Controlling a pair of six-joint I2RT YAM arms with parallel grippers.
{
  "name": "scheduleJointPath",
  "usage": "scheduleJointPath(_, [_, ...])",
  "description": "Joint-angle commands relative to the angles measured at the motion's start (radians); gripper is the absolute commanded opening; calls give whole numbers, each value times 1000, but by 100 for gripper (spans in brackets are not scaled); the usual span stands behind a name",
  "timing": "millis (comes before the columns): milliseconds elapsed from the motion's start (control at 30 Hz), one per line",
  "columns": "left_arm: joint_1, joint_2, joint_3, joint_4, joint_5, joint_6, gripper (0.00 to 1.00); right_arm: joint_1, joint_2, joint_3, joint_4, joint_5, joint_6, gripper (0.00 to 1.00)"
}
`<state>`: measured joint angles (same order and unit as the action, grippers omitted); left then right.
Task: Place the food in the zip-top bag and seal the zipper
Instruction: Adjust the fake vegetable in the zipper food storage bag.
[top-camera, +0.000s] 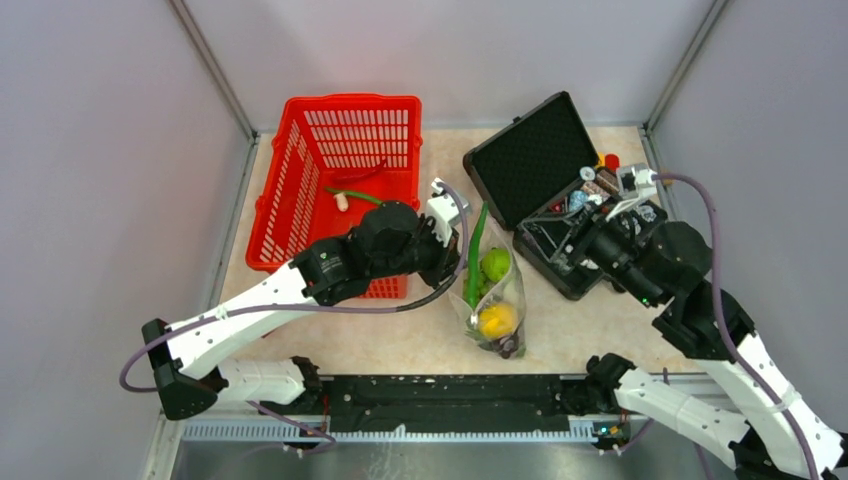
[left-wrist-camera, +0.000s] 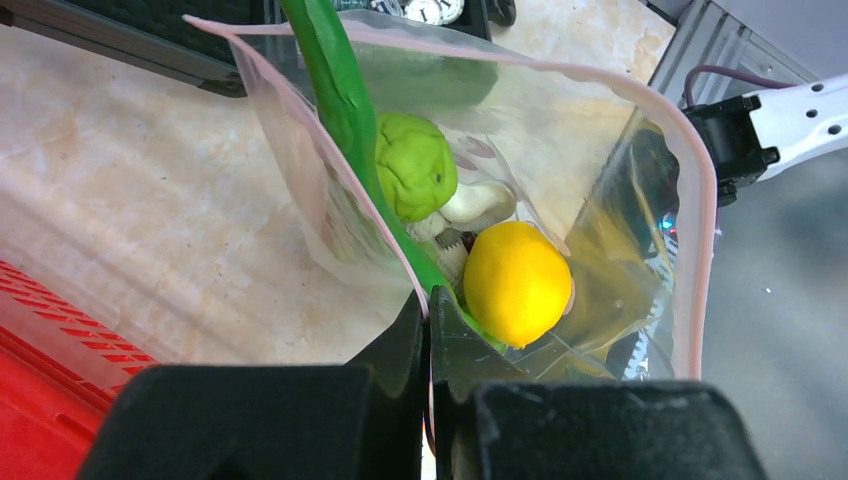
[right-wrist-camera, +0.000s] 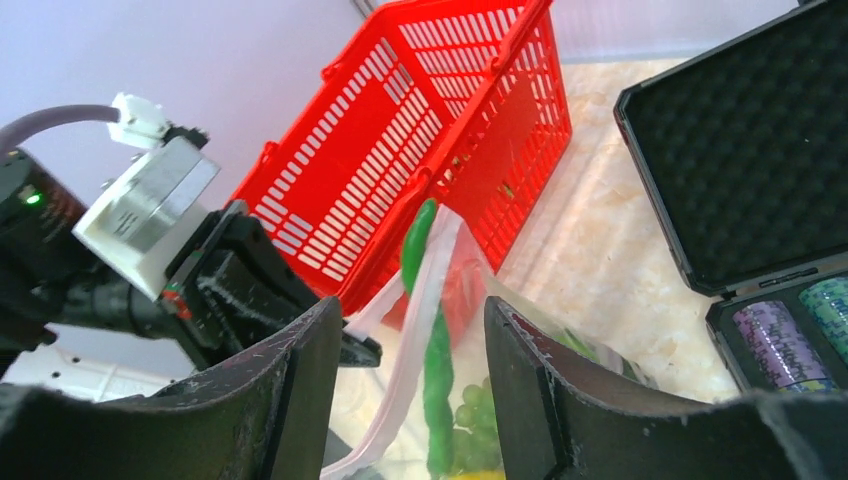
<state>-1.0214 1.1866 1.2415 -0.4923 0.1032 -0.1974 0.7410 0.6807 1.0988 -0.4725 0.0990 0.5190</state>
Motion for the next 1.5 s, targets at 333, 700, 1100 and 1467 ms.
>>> scheduleJointPath(333, [3, -70, 23, 155, -37, -14, 0, -6, 188, 61, 132, -303, 58, 43])
scheduleJointPath(700, [5, -81, 20, 170, -63, -4, 0, -5, 316, 136, -61, -104, 53, 29])
scheduleJointPath(1100, [5, -81, 15, 216, -52, -2, 0, 89, 399, 150, -73, 145, 65, 39])
scheduleJointPath(1467, [4, -80, 12, 212, -79, -4, 0, 108, 316, 52, 116, 86, 48, 0])
